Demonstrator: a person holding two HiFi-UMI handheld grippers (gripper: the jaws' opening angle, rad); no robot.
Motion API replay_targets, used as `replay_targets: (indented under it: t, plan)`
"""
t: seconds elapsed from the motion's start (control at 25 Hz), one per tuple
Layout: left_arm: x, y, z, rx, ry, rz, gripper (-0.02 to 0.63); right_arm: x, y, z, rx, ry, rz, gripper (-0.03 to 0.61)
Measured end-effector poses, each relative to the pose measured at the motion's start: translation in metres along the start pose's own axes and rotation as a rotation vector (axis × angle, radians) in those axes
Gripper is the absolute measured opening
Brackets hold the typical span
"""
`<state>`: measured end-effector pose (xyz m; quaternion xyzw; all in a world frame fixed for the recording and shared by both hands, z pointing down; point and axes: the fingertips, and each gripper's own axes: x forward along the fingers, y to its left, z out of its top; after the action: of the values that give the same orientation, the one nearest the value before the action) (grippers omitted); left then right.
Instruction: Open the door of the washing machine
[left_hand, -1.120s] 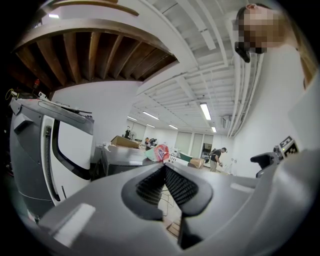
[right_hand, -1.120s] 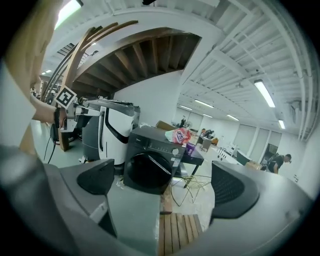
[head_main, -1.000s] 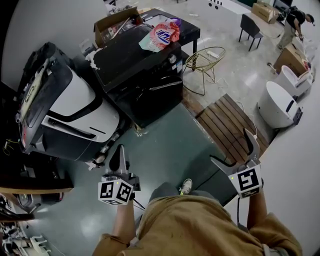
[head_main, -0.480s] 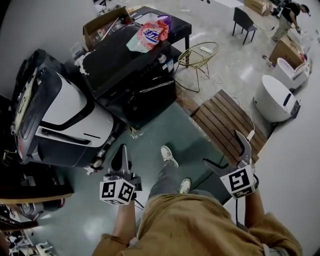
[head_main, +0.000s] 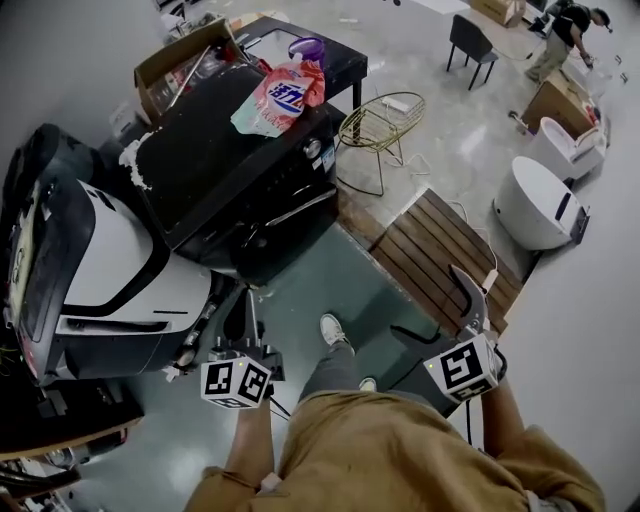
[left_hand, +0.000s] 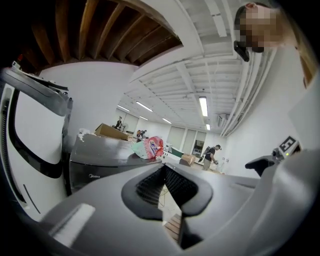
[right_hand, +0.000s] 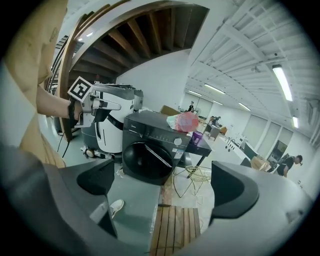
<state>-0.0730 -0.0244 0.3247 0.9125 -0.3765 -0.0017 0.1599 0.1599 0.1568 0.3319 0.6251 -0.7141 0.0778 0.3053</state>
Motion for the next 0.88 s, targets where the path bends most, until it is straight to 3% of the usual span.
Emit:
replay_targets:
  t: [0.28, 0.52, 0.88]
  plan:
    - [0.095, 0.039, 0.018, -0.044, 0.01, -0.044, 0.06, 0.068, -0.043, 0.043, -0.029, 0.057, -0.011, 0.575]
    - [0.138, 0.05, 0.027, -0.046, 0.036, -0.067, 0.06, 0.109, -0.062, 0.053, -0.011, 0.085, 0.016, 0.574]
    - [0.176, 0.071, 0.038, -0.043, 0.022, 0.08, 0.06, 0.189, -0.104, 0.064, -0.064, 0.06, 0.165, 0.574]
